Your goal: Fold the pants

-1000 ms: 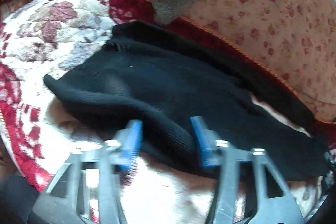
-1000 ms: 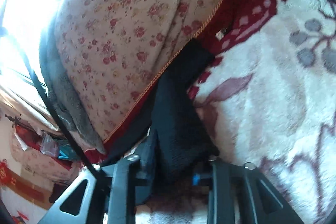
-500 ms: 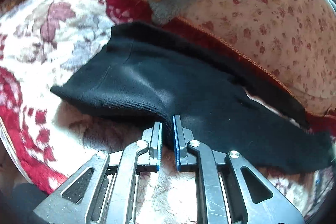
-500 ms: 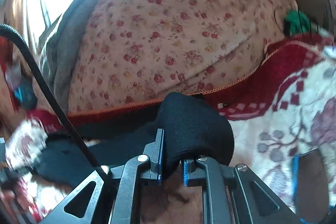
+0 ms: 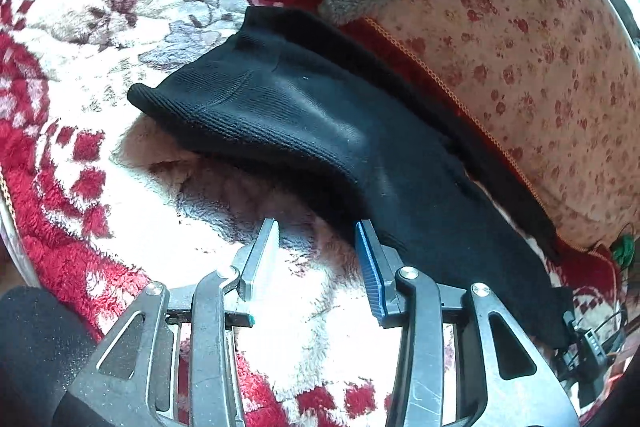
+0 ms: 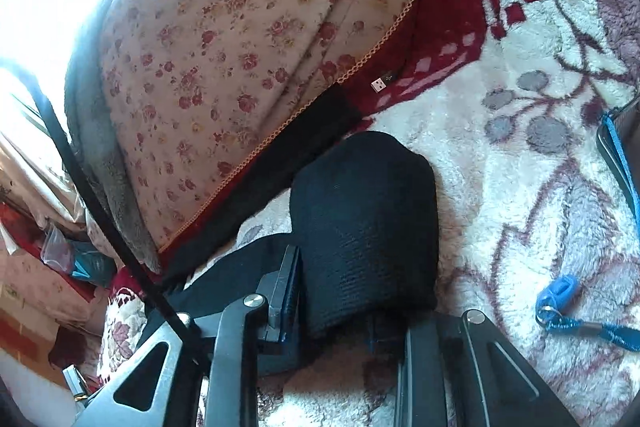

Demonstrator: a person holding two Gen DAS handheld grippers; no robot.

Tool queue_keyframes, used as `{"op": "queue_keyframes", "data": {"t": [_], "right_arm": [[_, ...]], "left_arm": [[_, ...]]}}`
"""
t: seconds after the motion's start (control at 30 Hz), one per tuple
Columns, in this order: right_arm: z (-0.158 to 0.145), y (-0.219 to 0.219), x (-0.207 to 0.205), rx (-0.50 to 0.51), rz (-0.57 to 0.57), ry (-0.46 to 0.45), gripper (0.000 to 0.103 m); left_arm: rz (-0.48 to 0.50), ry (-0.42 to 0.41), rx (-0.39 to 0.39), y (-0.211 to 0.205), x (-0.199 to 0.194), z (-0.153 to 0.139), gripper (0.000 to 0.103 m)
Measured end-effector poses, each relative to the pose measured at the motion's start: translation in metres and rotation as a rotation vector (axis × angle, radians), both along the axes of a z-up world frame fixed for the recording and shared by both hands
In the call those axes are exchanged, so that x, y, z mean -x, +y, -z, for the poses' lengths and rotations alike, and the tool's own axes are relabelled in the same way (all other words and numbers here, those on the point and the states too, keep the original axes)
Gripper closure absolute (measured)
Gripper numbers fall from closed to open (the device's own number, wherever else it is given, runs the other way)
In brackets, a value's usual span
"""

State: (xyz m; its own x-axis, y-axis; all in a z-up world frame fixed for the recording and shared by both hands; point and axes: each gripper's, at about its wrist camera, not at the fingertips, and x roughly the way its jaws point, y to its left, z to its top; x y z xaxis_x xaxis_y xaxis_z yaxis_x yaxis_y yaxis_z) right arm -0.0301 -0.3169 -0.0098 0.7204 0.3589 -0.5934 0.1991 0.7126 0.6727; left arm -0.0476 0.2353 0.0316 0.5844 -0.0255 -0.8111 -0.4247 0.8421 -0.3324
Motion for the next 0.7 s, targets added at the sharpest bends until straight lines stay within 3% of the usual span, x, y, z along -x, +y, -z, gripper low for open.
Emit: {"op": "queue_keyframes", "data": {"t": [0.3, 0.4, 0.5, 0.7], "right_arm": [[0.001, -0.001, -0.005, -0.03, 0.01, -0.002, 0.075], [0.001, -0.002, -0.007, -0.052, 0.009, -0.006, 0.071], [0.0, -0.002, -0.009, -0.058, 0.002, -0.007, 0.068], [0.002, -0.003, -0.012, -0.063, 0.006, -0.007, 0.067]], "left_arm": [[-0.049, -0.021, 0.069, 0.009, -0.021, 0.005, 0.057], [-0.068, -0.046, 0.171, 0.017, -0.015, 0.003, 0.057], [-0.073, -0.068, 0.237, 0.024, -0.005, 0.004, 0.05], [-0.118, -0.076, 0.264, 0.034, -0.009, 0.006, 0.047]]}}
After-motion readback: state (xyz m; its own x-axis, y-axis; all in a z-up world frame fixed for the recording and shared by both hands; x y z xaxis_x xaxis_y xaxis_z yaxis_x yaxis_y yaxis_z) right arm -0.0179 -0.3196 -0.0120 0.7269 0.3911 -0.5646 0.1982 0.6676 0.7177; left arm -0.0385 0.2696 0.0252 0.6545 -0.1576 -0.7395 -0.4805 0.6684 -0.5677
